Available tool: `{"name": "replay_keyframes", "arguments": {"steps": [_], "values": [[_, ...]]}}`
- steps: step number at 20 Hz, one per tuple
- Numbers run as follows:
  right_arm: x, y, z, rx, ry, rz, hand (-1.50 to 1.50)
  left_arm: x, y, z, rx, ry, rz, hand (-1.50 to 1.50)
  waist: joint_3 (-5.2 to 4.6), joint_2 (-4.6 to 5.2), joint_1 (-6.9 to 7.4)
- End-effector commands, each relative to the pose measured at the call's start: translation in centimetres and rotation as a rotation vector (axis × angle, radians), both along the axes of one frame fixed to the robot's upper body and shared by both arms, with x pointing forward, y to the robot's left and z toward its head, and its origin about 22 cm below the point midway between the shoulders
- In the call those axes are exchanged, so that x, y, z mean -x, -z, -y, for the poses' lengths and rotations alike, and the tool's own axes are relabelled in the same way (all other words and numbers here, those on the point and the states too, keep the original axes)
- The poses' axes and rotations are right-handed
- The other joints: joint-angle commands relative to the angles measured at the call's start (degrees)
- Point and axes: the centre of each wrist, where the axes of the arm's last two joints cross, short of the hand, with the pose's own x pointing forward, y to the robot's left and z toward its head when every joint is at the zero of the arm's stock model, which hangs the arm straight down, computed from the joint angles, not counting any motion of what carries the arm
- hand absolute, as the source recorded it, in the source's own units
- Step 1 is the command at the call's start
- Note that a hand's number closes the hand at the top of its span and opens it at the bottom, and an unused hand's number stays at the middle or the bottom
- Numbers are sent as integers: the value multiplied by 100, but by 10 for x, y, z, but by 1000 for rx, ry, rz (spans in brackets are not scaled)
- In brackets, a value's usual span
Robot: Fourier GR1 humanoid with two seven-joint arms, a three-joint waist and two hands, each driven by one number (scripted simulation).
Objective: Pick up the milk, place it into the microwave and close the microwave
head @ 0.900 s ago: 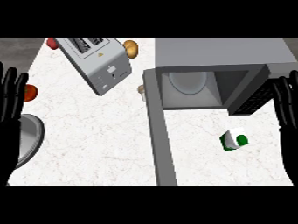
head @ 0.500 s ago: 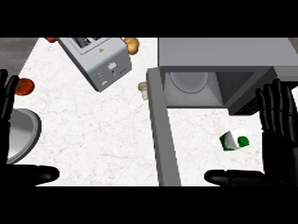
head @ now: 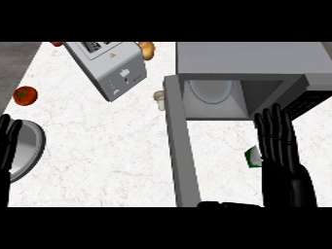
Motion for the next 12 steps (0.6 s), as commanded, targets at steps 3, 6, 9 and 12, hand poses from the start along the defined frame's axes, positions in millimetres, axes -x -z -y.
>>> {"name": "replay_keyframes", "arguments": {"steps": [3, 6, 9, 12], "values": [[22, 12, 2, 35, 94, 5, -150, 27, 29, 7, 1, -9, -5, -150, -5, -2, -20], [13, 10, -7, 73, 178, 0, -150, 28, 26, -5, 6, -11, -17, -150, -6, 4, -9], [16, 27, -1, 119, 245, -10, -150, 50, 7, -3, 7, 14, -13, -150, -3, -3, 6], [-5, 36, 10, 128, 306, -20, -150, 54, 23, 4, -7, 12, -28, -150, -3, 5, 19]]}}
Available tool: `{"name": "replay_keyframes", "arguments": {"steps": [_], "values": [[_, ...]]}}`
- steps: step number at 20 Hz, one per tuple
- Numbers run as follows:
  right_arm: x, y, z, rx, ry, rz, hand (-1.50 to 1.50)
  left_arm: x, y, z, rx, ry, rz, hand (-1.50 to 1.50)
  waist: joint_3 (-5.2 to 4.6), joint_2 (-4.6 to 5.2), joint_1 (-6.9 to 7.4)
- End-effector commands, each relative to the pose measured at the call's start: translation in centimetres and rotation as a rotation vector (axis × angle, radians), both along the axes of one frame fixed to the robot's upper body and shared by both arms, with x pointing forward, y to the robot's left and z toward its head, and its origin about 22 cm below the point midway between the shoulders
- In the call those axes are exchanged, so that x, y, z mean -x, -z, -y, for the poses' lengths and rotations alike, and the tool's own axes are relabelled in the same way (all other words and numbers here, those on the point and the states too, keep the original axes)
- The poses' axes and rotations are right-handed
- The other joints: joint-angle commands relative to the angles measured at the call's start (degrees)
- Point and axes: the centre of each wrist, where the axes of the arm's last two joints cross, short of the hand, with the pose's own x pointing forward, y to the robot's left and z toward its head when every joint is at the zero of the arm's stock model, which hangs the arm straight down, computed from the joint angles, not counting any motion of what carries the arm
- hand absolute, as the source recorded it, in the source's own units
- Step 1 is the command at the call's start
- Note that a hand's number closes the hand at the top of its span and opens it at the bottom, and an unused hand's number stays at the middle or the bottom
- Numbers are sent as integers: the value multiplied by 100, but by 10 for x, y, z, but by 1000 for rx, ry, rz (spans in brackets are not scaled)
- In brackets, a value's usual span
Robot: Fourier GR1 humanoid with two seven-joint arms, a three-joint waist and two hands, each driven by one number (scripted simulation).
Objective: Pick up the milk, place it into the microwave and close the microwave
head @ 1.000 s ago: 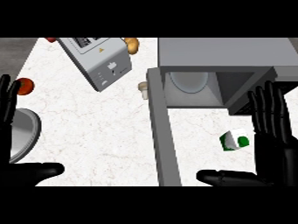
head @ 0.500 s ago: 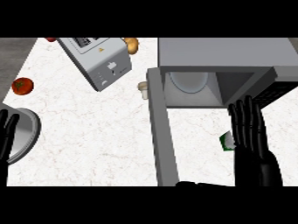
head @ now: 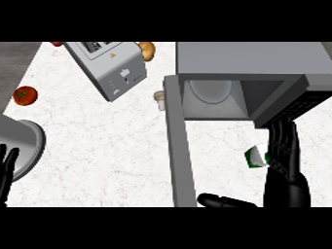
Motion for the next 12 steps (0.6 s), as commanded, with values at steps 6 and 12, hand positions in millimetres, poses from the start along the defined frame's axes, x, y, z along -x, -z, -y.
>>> {"name": "replay_keyframes", "arguments": {"steps": [6, 12], "values": [[-12, 34, 32, 64, 133, -14, -150, 27, 6, -6, 10, -16, -7, -150, 2, 7, -1], [-25, 59, 35, 21, 169, -47, -150, 36, 3, -19, -11, 0, -14, -150, 2, 9, 6]]}}
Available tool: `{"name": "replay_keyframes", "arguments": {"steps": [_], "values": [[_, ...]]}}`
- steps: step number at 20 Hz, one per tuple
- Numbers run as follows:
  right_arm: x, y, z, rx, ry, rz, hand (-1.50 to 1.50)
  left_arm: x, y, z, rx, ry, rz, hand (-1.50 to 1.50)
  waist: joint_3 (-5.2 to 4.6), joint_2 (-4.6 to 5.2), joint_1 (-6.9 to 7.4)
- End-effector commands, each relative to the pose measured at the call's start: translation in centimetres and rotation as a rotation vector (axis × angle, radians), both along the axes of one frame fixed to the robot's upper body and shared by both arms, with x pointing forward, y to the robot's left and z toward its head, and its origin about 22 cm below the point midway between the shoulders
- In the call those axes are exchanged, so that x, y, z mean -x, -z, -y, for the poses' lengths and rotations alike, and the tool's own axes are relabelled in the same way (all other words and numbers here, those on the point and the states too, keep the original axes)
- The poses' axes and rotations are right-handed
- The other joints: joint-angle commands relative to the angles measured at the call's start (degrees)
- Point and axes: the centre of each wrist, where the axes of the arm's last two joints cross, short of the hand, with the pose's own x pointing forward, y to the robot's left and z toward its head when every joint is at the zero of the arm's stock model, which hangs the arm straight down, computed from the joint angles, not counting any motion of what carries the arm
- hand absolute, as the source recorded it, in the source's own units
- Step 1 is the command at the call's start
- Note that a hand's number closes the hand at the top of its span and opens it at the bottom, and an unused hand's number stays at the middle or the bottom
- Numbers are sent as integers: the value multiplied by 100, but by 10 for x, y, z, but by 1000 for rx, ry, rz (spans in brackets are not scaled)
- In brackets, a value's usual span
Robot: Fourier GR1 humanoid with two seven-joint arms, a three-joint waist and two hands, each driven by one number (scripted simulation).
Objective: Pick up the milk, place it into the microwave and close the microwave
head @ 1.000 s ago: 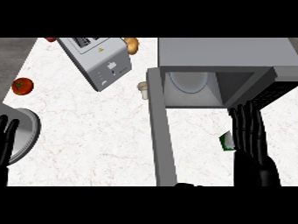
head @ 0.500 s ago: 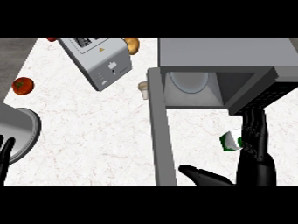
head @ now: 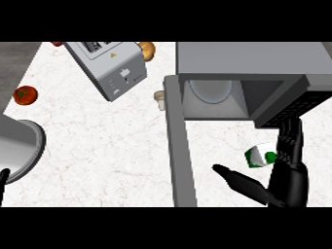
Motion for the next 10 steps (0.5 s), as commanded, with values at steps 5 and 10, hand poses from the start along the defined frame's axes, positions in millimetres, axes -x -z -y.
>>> {"name": "replay_keyframes", "arguments": {"steps": [5, 10], "values": [[3, 52, 22, 24, 74, -46, -150, 0, 4, 9, 4, 10, 7, -150, 3, 5, -14], [-7, 47, 49, 60, 124, -81, -150, 11, -8, 3, -10, -1, 10, -150, 0, 2, -5]]}}
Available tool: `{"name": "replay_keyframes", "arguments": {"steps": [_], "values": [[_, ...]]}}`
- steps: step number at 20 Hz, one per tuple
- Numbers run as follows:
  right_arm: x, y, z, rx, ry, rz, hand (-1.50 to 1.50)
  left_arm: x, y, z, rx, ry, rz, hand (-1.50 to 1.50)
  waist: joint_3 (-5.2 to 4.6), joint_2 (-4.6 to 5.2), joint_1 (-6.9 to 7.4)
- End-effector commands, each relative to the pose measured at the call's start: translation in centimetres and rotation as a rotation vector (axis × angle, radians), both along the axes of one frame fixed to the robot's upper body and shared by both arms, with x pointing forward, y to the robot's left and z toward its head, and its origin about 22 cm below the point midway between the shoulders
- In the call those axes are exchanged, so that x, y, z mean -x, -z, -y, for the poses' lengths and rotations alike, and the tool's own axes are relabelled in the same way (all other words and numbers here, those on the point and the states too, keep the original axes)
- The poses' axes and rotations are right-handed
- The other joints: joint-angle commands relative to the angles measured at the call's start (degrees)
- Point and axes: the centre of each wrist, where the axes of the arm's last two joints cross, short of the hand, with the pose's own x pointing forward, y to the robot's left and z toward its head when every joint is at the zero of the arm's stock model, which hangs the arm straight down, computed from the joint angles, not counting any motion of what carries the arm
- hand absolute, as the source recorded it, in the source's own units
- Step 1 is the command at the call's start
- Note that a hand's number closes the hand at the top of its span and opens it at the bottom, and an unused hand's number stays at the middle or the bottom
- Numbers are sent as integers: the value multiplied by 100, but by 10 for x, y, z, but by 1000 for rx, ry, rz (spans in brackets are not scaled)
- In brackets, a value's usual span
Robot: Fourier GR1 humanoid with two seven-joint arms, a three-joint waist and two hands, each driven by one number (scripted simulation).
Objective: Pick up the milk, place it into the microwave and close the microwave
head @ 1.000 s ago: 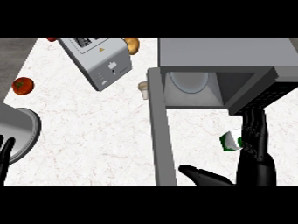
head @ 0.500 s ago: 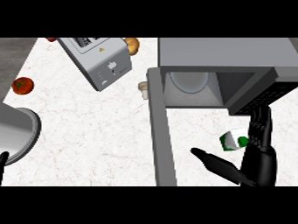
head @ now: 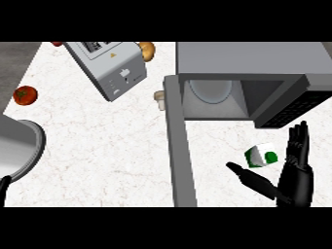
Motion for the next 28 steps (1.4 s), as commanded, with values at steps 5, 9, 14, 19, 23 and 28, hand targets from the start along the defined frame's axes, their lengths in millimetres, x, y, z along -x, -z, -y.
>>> {"name": "replay_keyframes", "arguments": {"steps": [5, 9, 14, 19, 23, 28], "values": [[23, 40, 37, 14, 22, -21, -150, 9, -16, -5, 0, -5, 6, -150, 1, 0, -15], [-6, 36, 33, 15, 0, -61, -150, 0, -4, -1, -2, 3, -8, -150, -1, 2, 1], [3, 65, 57, 6, -18, -129, -150, 12, 3, -5, 7, 5, 18, -150, -1, -1, 18], [-7, 81, 55, 18, -18, -164, -150, 3, 7, -13, 5, -7, 12, -150, -2, 2, 9], [8, 116, 80, 3, 13, -158, -150, 0, 5, 13, 0, 0, 6, -150, 4, 9, 19], [-6, 126, 72, -5, -15, -180, -150, 13, -5, 1, 12, -12, 1, -150, 4, 9, 36]]}}
